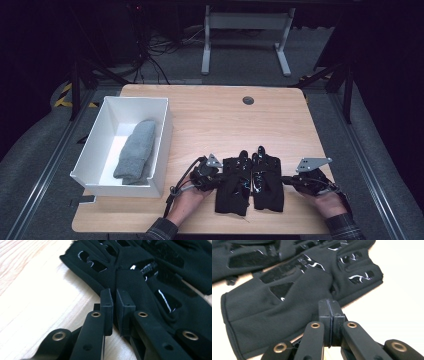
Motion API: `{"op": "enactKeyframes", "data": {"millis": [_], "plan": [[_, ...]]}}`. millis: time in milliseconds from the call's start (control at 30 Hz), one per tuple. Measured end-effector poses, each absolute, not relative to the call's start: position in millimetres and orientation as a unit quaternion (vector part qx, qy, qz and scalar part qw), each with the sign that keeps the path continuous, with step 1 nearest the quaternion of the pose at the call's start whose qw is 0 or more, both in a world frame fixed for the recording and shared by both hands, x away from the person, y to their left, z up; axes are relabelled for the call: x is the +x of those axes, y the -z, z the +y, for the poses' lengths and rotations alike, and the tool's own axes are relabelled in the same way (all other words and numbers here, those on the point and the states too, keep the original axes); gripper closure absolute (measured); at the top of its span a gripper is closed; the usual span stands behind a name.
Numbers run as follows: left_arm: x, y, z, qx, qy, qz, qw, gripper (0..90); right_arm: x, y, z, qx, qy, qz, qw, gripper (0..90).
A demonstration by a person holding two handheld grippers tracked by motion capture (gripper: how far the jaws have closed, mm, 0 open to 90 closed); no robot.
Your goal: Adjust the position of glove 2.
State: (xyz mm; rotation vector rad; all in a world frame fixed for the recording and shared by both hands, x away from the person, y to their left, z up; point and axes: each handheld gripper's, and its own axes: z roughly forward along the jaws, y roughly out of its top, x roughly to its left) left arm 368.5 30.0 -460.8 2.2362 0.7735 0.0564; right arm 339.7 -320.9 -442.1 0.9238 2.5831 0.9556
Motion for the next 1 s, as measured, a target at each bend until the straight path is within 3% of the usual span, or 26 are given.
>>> {"op": "enactKeyframes", "data": {"millis": [567,1000], "plan": [[391,442,39,0.845,-0.031,0.329,0.420,85.9,343,448,-316,0.312,-0.318,0.889,0.106,90.0],[391,422,41,0.824,-0.020,0.320,0.467,85.9,349,451,-283,0.278,-0.319,0.900,0.104,90.0]]}}
